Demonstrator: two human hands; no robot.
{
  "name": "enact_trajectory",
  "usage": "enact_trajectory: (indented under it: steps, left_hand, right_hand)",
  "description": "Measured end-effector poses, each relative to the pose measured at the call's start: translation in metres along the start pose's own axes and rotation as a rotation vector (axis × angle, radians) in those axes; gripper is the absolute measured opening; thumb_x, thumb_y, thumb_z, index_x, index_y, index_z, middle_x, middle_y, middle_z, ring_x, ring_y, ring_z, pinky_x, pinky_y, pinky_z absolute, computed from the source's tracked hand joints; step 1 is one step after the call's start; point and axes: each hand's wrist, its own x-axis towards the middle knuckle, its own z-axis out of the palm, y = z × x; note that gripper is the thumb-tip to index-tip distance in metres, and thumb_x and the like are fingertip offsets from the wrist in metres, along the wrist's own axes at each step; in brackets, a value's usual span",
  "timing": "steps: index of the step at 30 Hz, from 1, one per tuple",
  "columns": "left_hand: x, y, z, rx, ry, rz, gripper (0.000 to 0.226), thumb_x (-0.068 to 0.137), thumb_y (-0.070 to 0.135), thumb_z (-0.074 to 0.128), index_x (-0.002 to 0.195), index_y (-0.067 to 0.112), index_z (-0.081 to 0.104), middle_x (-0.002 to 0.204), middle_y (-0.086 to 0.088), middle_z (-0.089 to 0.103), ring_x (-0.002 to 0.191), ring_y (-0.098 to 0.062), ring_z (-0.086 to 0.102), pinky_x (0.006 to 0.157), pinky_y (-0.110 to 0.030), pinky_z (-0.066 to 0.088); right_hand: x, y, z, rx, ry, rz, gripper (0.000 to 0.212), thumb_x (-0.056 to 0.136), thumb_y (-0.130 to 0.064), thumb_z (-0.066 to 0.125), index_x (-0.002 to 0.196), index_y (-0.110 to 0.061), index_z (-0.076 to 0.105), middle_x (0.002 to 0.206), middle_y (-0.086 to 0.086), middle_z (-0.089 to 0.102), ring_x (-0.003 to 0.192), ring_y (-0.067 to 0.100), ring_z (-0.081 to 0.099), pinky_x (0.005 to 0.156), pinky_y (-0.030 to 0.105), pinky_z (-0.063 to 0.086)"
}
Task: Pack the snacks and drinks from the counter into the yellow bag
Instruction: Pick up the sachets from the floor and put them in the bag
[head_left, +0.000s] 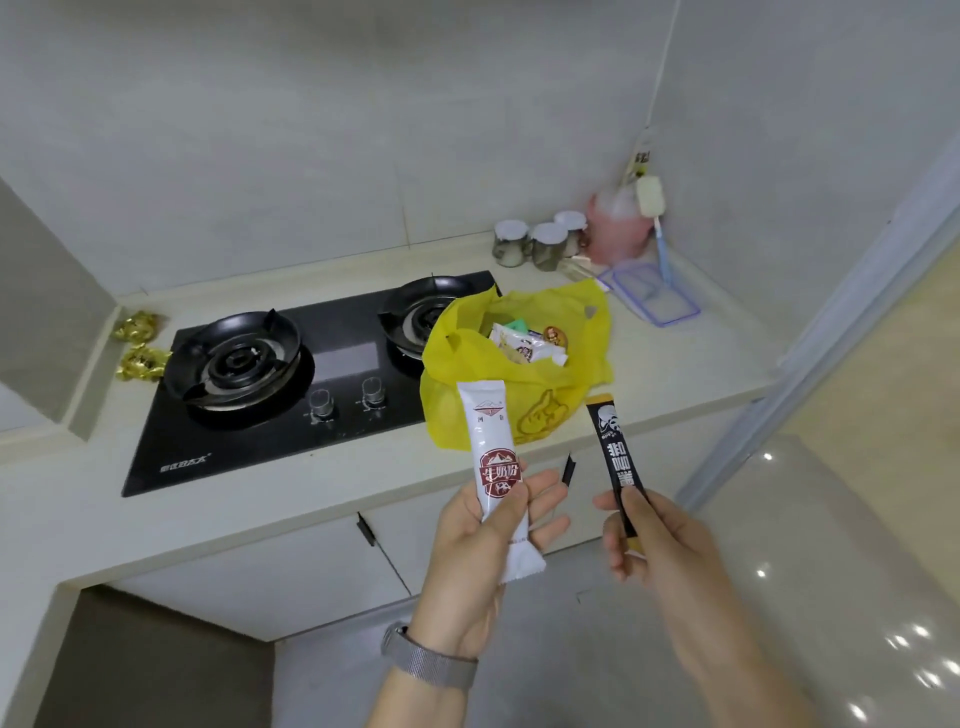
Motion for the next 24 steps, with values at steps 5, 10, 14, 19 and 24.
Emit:
enact_trajectory:
  steps: [5, 10, 14, 19, 24]
  left_hand:
    - [0.032, -0.017, 0.045, 0.023, 0.0, 0.034, 0.024, 0.092, 0.002, 0.046, 0.114, 0.001, 0.054, 0.095, -0.014, 0.073, 0.091, -0.026, 0.07, 0.068, -0.032, 0.059]
    - [0.063, -0.021, 0.068, 0.054, 0.038, 0.027, 0.023, 0.092, 0.002, 0.047, 0.114, 0.002, 0.054, 0.092, -0.014, 0.074, 0.088, -0.025, 0.071, 0.064, -0.029, 0.058]
    - [0.105, -0.014, 0.076, 0.063, 0.084, 0.024, 0.021, 0.091, 0.001, 0.047, 0.111, 0.001, 0.055, 0.088, -0.013, 0.074, 0.082, -0.022, 0.072, 0.062, -0.028, 0.059]
    - [0.167, 0.001, 0.083, 0.064, 0.106, 0.019, 0.017, 0.09, 0.002, 0.049, 0.105, 0.004, 0.058, 0.09, -0.015, 0.074, 0.081, -0.021, 0.072, 0.059, -0.026, 0.057]
    - [0.229, 0.015, 0.096, 0.083, 0.085, 0.001, 0.015, 0.092, 0.002, 0.047, 0.1, 0.003, 0.059, 0.083, -0.009, 0.075, 0.076, -0.017, 0.072, 0.057, -0.025, 0.057]
  right_hand:
    - [0.04, -0.014, -0.042, 0.013, 0.028, 0.006, 0.031, 0.099, -0.016, 0.042, 0.085, -0.006, 0.067, 0.054, 0.004, 0.055, 0.049, 0.016, 0.045, 0.049, 0.03, 0.037]
    - [0.077, -0.024, -0.059, 0.046, 0.025, 0.061, 0.03, 0.099, -0.016, 0.042, 0.086, -0.004, 0.066, 0.053, 0.003, 0.054, 0.048, 0.016, 0.044, 0.05, 0.03, 0.035]
    - [0.118, -0.032, -0.056, 0.077, 0.007, 0.108, 0.029, 0.098, -0.015, 0.043, 0.087, -0.001, 0.065, 0.052, 0.003, 0.053, 0.047, 0.015, 0.043, 0.048, 0.029, 0.035]
    - [0.179, -0.048, -0.043, 0.076, -0.002, 0.113, 0.029, 0.099, -0.014, 0.042, 0.088, 0.0, 0.065, 0.052, 0.004, 0.054, 0.049, 0.017, 0.043, 0.05, 0.029, 0.034]
    - [0.241, -0.069, -0.035, 0.063, -0.003, 0.094, 0.03, 0.099, -0.015, 0.042, 0.085, -0.003, 0.066, 0.053, 0.003, 0.054, 0.048, 0.015, 0.044, 0.05, 0.029, 0.035]
